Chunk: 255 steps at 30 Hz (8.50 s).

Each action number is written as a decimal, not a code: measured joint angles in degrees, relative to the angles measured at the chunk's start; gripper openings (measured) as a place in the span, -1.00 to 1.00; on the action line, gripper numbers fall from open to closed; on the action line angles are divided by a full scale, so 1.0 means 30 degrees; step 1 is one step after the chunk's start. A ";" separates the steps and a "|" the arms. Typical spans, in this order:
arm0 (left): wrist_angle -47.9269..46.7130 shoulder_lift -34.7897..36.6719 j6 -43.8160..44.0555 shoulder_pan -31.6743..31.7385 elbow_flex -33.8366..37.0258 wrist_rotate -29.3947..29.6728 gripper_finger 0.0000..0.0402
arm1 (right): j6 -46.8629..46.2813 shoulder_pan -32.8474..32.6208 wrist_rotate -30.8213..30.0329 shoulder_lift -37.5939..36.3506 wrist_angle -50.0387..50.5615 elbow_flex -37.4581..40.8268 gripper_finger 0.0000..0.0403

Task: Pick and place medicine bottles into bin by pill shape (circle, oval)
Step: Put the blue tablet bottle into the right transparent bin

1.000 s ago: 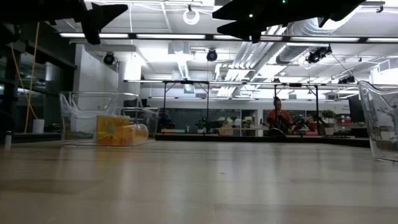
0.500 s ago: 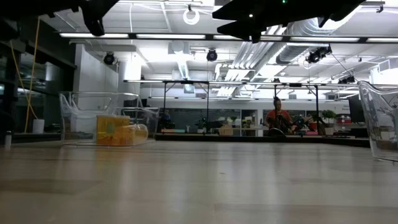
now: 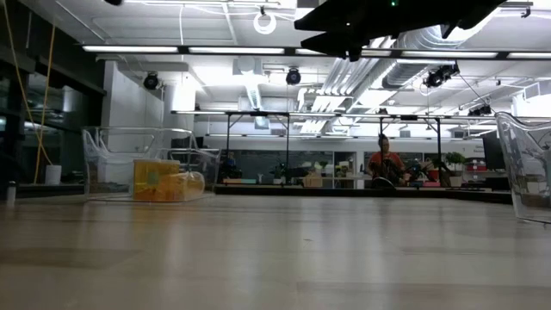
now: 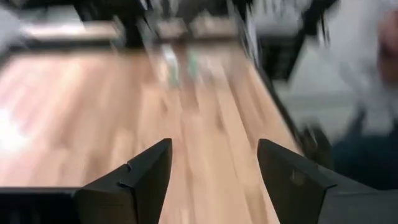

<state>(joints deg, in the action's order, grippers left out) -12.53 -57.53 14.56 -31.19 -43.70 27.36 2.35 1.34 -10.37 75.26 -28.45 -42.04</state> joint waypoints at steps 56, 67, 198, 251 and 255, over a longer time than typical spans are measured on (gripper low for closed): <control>-1.2913 -1.2806 1.5788 -0.9606 -0.5763 -0.5397 -0.15 | -0.0294 0.0007 0.0002 0.0007 -0.0007 0.0000 0.55; -1.3150 -1.2711 1.5183 -0.9320 -0.5763 -0.4956 -0.53 | -0.0299 0.0007 -0.0001 0.0007 -0.0007 0.0000 0.55; 2.5125 -0.8957 -0.4246 1.1156 0.4158 -0.7674 -0.44 | 0.3024 -0.2696 0.0313 0.3198 -0.5479 0.0007 -0.52; 1.8707 0.0820 -0.5994 1.1093 0.8677 -0.6894 0.28 | 0.2080 -0.3844 -0.2197 -0.1763 -0.1980 0.1617 -0.53; 1.8706 0.0820 -0.5977 1.1093 0.8677 -0.6894 0.28 | 0.0100 -0.4606 -0.1096 -0.1763 0.1105 0.0952 -0.53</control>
<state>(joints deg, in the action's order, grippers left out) 43.59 -55.07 -3.37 2.09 -17.67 6.68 2.65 -12.47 -13.66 69.97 -25.13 -39.19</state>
